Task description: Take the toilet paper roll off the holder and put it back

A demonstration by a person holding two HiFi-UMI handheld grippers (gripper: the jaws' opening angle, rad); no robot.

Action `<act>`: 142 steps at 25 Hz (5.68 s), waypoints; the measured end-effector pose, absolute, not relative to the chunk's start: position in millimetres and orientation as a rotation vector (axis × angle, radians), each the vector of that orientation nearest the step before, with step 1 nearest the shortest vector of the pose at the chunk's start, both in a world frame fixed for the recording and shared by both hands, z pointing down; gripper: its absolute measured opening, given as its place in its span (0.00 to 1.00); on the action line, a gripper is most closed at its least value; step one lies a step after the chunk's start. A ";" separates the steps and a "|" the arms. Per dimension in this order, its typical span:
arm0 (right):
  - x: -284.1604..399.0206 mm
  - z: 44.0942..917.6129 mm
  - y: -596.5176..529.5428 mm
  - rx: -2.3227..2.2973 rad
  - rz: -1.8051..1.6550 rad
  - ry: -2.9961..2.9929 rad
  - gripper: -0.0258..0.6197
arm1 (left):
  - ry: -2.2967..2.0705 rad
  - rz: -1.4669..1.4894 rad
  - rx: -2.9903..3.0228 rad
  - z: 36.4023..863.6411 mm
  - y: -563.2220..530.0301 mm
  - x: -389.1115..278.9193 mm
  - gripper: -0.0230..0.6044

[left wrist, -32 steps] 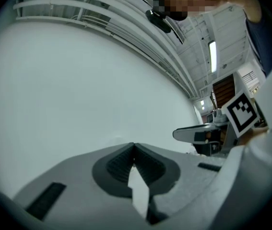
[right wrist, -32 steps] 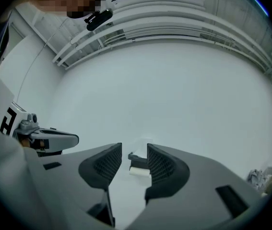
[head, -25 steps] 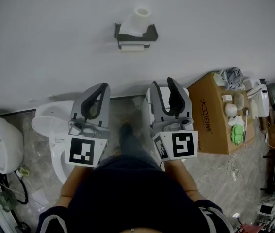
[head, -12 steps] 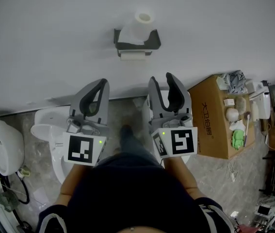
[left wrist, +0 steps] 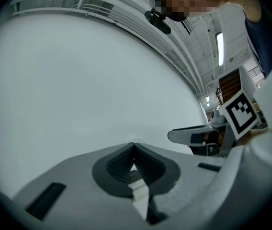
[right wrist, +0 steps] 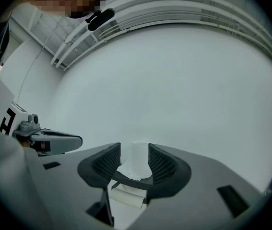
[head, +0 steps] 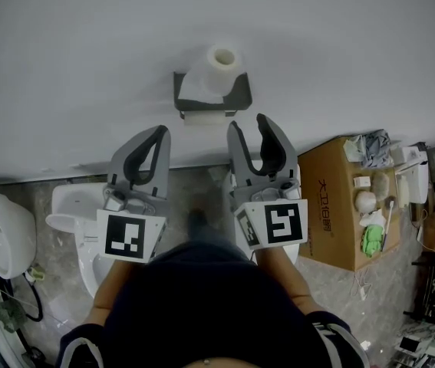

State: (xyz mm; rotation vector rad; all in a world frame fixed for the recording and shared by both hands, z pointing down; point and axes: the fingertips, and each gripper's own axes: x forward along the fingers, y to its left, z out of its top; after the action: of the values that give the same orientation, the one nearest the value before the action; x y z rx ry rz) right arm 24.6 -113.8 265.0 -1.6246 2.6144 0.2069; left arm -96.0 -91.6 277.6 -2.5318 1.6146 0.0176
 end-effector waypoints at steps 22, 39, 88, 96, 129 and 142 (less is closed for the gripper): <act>0.1 284.9 -222.0 -1.269 0.034 2.918 0.49 | 1.747 -0.035 -2.395 279.1 -201.6 -91.4 0.03; -18.3 298.1 -240.1 -1.347 0.062 2.963 0.51 | 1.659 -0.003 -2.383 269.2 -219.4 -94.3 0.03; 46.2 227.5 -230.3 -1.720 0.245 2.621 0.50 | 1.397 -0.004 -2.599 264.3 -232.2 -61.9 0.03; 74.2 220.8 -233.4 -1.802 0.259 2.560 0.50 | 1.399 0.007 -2.599 262.3 -234.9 -56.9 0.03; 116.2 234.4 -244.7 -1.951 0.195 2.472 0.50 | 1.429 -0.010 -2.593 267.1 -235.1 -57.1 0.03; 115.5 230.4 -243.7 -1.938 0.209 2.479 0.50 | 1.422 -0.021 -2.587 264.8 -233.9 -56.2 0.03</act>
State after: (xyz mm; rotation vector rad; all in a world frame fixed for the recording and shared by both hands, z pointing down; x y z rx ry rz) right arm 115.5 -243.7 230.4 -1.9384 2.4795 0.2088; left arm -56.2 -233.9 264.8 -2.5874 1.4224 -0.0213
